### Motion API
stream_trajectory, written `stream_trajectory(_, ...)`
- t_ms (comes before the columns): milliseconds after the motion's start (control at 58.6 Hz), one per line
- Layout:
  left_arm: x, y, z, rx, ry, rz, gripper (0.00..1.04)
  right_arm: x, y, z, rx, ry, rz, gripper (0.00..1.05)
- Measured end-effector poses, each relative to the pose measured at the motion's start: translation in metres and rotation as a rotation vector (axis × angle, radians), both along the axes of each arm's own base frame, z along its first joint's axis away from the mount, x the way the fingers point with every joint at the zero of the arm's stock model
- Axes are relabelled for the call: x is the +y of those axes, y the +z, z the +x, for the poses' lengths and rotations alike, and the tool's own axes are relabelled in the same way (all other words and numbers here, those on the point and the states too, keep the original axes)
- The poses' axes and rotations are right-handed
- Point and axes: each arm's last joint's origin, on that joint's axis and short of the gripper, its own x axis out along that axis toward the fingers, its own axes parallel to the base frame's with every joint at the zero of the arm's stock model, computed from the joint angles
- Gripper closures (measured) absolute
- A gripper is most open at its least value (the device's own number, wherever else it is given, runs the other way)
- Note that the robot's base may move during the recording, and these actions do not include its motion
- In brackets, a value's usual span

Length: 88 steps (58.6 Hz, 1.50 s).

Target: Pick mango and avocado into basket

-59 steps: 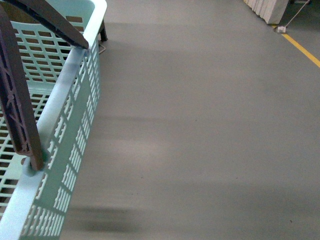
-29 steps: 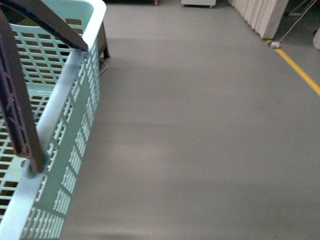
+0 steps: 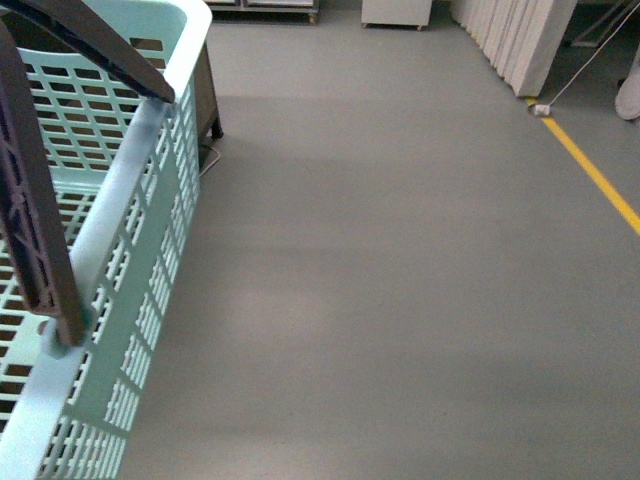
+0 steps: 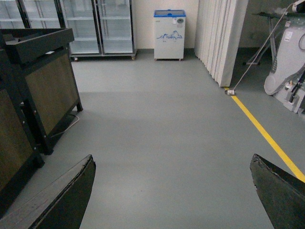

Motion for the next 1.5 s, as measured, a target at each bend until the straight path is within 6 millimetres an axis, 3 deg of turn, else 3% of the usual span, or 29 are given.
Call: stream_trajectory(1501,0.0,0.0003,-0.0001,-0.001,0.0,0.0,0.99,0.0,0.0,0.0,0.0,0.0,0.0,0.08)
